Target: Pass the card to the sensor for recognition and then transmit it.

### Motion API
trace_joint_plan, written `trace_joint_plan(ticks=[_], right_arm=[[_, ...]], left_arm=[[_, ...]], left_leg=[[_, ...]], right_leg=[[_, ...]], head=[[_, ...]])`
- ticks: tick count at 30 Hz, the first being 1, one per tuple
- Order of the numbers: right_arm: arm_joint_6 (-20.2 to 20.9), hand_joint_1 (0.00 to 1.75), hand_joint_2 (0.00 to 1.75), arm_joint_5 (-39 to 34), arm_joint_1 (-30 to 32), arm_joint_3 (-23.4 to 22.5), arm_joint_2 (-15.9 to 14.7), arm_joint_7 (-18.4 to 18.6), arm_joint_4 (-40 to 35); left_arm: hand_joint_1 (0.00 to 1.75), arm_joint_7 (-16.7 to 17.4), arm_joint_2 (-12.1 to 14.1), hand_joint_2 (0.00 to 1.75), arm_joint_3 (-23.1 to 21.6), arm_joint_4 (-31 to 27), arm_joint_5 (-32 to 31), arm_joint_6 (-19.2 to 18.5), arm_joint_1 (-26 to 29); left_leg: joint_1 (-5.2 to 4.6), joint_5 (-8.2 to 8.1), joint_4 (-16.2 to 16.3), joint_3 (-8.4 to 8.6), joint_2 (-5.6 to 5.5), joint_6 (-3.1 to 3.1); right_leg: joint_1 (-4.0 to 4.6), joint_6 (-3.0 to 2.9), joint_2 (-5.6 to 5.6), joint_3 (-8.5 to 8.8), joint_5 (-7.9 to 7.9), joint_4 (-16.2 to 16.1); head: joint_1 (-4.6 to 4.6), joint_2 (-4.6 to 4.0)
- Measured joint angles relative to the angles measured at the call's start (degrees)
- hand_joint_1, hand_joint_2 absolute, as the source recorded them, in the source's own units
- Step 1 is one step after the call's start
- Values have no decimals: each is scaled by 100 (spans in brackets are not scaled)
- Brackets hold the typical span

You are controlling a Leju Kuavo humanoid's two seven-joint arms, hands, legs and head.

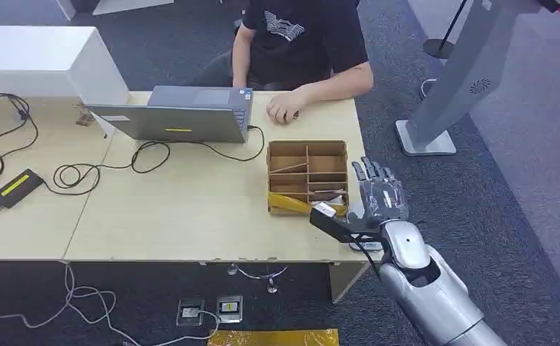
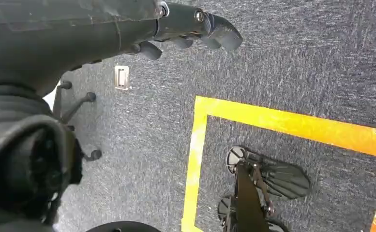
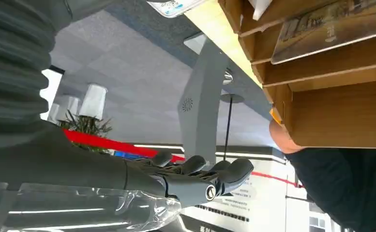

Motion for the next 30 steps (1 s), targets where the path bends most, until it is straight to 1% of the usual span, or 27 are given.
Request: trace_joint_plan(ticks=[7,12,19,30], right_arm=[[-105,0,175,120,44,-31,136,136,118],[65,0,175,157,76,-98,280,175,107],[188,0,175,157,85,-107,404,208,94],[160,0,175,149,46,-98,800,22,210]], left_arm=[[0,0,-2,0,-9,0,-13,-7,0],[0,0,-2,0,-68,0,-26,-33,-2],[0,0,-2,0,-125,0,-28,-39,-2],[0,46,-17,0,-133,0,35,4,-4]], left_leg=[[0,0,0,0,0,0],[1,0,0,1,1,0],[1,0,0,0,1,-1],[2,1,-1,0,1,-2]], right_leg=[[0,0,0,0,0,0],[1,0,4,0,0,0],[1,0,5,0,0,0],[3,0,8,0,0,2]], head=[[2,0],[2,0],[2,0],[2,0]])
